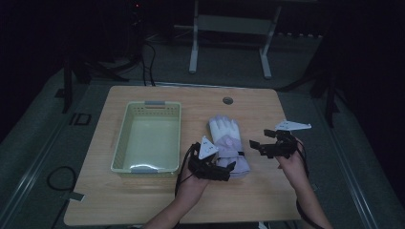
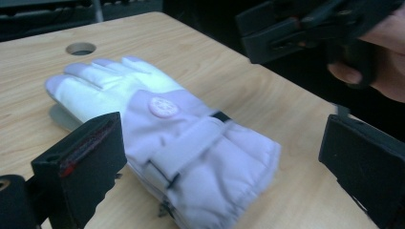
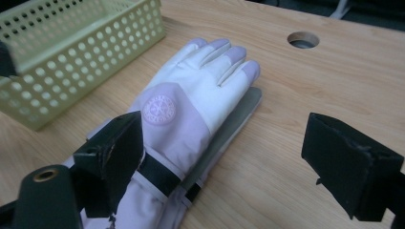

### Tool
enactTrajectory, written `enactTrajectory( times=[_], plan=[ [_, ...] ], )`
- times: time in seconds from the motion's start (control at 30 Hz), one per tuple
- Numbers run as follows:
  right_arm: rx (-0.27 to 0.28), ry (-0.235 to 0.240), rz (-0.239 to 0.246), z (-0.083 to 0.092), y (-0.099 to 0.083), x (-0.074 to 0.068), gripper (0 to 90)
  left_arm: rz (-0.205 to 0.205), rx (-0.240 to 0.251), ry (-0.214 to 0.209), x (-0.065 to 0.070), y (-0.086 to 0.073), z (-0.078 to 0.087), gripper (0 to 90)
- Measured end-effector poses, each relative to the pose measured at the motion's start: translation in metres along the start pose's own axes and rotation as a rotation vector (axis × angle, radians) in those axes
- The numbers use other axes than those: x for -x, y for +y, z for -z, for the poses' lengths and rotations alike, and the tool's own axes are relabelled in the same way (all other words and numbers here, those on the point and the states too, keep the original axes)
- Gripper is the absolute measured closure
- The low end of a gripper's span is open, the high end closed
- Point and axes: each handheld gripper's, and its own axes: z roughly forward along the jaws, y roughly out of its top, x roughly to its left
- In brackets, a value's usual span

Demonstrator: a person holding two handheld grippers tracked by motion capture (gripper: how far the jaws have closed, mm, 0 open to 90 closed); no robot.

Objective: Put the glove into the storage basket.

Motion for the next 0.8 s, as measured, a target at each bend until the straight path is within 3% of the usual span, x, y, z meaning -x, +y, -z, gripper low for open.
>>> enactTrajectory(
  times=[0.07,0.13,0.23,0.37,0.43,0.5,0.6,0.67,0.8],
  plan=[
    [-0.005,0.013,-0.016,-0.003,0.000,0.003,11.9,-0.027,-0.020,0.060,-0.001,0.004,-0.007,2.3],
    [0.002,0.012,-0.018,-0.006,0.000,0.005,11.4,-0.045,-0.026,0.091,-0.005,0.008,-0.015,2.4],
    [-0.004,0.002,-0.003,-0.010,0.001,0.004,12.6,-0.021,-0.051,0.112,-0.010,0.012,-0.024,4.1],
    [-0.045,-0.017,0.014,-0.029,0.001,0.002,23.5,0.020,-0.112,0.150,-0.018,0.013,-0.043,5.6],
    [-0.060,-0.006,0.015,-0.038,0.000,0.001,25.8,0.027,-0.154,0.180,-0.021,0.012,-0.052,11.3],
    [-0.075,-0.001,0.010,-0.047,-0.002,0.000,32.8,0.051,-0.194,0.174,-0.026,0.012,-0.061,15.6],
    [-0.092,-0.006,0.011,-0.055,-0.004,0.000,34.2,0.075,-0.218,0.174,-0.030,0.011,-0.068,17.6],
    [-0.114,0.002,0.005,-0.066,-0.009,-0.002,35.5,0.135,-0.262,0.154,-0.039,0.007,-0.079,18.0],
    [-0.139,0.018,0.002,-0.073,-0.016,-0.003,36.7,0.164,-0.288,0.162,-0.044,0.000,-0.084,18.1]
  ],
)
